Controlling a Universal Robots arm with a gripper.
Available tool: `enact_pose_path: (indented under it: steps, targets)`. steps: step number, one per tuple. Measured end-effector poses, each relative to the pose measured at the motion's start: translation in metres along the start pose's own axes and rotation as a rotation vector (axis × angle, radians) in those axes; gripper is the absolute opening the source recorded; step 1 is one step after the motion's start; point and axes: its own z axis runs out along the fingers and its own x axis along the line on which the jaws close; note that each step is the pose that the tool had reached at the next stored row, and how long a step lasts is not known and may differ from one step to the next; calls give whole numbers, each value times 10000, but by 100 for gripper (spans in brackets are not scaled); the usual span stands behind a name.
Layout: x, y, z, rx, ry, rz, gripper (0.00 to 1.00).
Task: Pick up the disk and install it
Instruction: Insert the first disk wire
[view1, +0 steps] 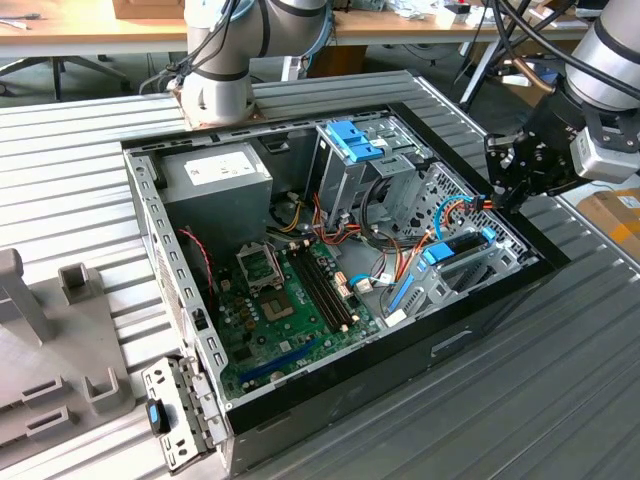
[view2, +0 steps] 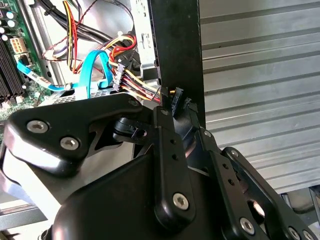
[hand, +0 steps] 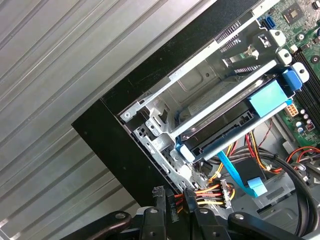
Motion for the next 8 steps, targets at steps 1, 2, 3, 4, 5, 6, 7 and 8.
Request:
enact_pose_path:
  steps: [1, 2, 3, 4, 5, 6, 7, 8]
  targets:
    - [2, 1, -4, -1, 1, 0, 28]
    - [5, 4, -6, 1, -1, 0, 28]
    - [8, 7, -11, 1, -1, 0, 28]
    - [11, 10, -16, -1, 0, 0, 28]
    - [26, 29, -19, 0, 0, 0, 28]
    - [45, 55, -18, 0, 0, -1, 28]
    - [48, 61, -11, 2, -2, -3, 28]
    - [48, 63, -7, 1, -2, -6, 28]
